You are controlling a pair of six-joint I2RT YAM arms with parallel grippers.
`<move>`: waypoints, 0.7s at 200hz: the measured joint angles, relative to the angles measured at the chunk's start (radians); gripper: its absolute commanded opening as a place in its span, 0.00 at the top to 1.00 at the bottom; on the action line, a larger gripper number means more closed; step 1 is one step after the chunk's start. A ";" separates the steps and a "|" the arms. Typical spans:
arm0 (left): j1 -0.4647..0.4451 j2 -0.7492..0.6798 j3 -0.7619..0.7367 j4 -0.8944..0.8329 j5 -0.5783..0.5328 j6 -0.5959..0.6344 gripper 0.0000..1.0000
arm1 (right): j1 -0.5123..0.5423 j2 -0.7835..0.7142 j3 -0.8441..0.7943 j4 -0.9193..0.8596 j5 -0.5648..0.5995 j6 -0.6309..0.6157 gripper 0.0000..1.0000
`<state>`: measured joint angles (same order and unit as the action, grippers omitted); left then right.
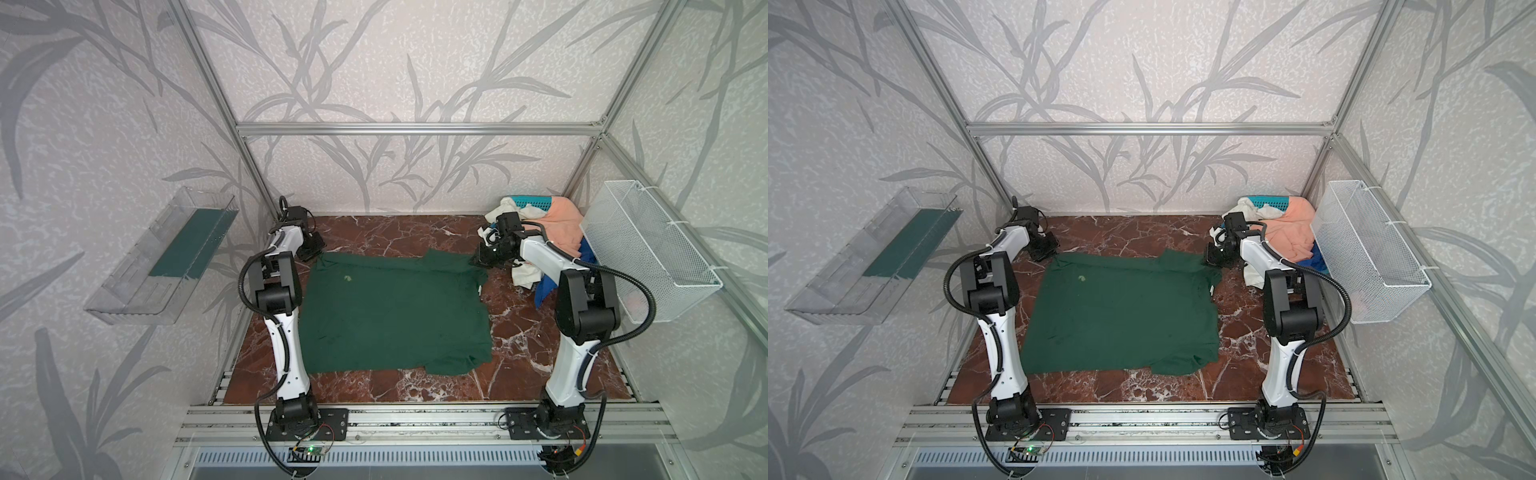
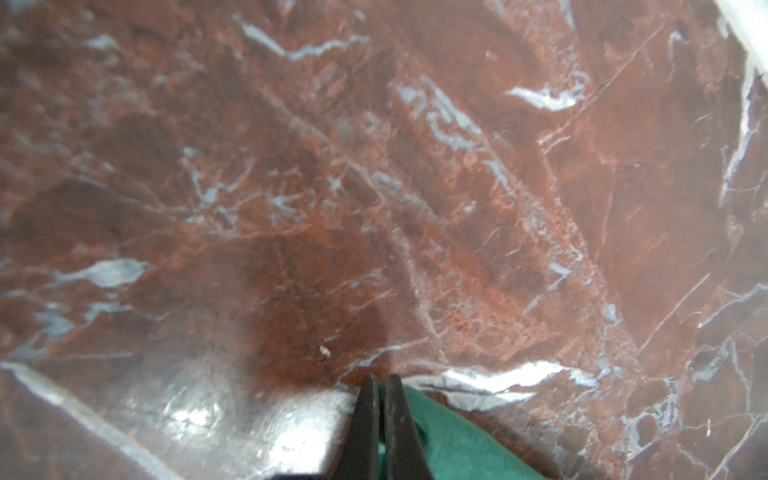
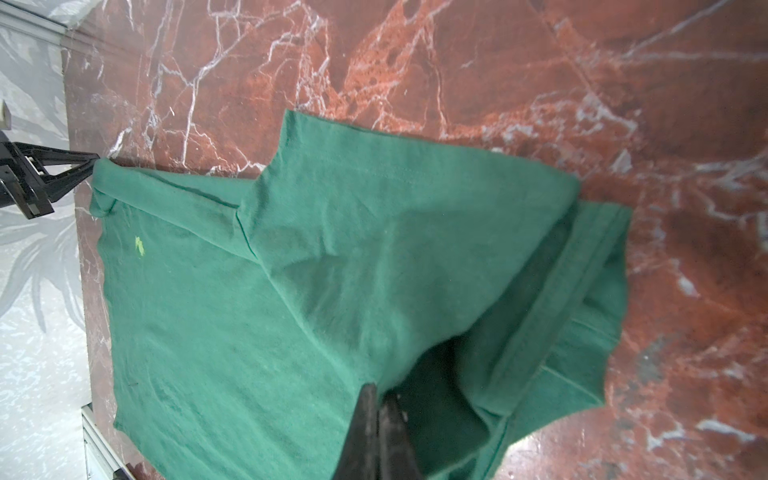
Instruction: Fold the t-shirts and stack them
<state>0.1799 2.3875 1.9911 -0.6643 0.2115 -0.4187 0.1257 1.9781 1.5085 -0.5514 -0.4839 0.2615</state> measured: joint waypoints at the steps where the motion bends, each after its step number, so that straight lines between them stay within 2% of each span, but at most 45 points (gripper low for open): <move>1: 0.000 0.002 0.006 -0.002 0.000 0.000 1.00 | 0.000 0.000 0.000 0.000 0.000 0.000 1.00; 43: 0.000 0.058 0.238 -0.092 0.000 0.042 1.00 | 0.000 0.017 0.017 0.001 -0.014 0.004 1.00; 76: 0.000 0.056 0.293 -0.116 0.001 0.073 1.00 | 0.000 0.020 0.017 0.002 -0.019 0.010 1.00; 105: 0.000 0.030 0.208 -0.113 0.001 0.095 1.00 | 0.000 0.020 0.017 0.002 -0.025 0.011 1.00; 140: 0.004 -0.082 -0.045 -0.028 0.000 0.111 1.00 | 0.000 0.019 0.016 0.000 -0.024 0.007 1.00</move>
<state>0.1837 2.3054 1.9461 -0.6922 0.2115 -0.3073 0.1257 1.9972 1.5249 -0.5514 -0.5076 0.2687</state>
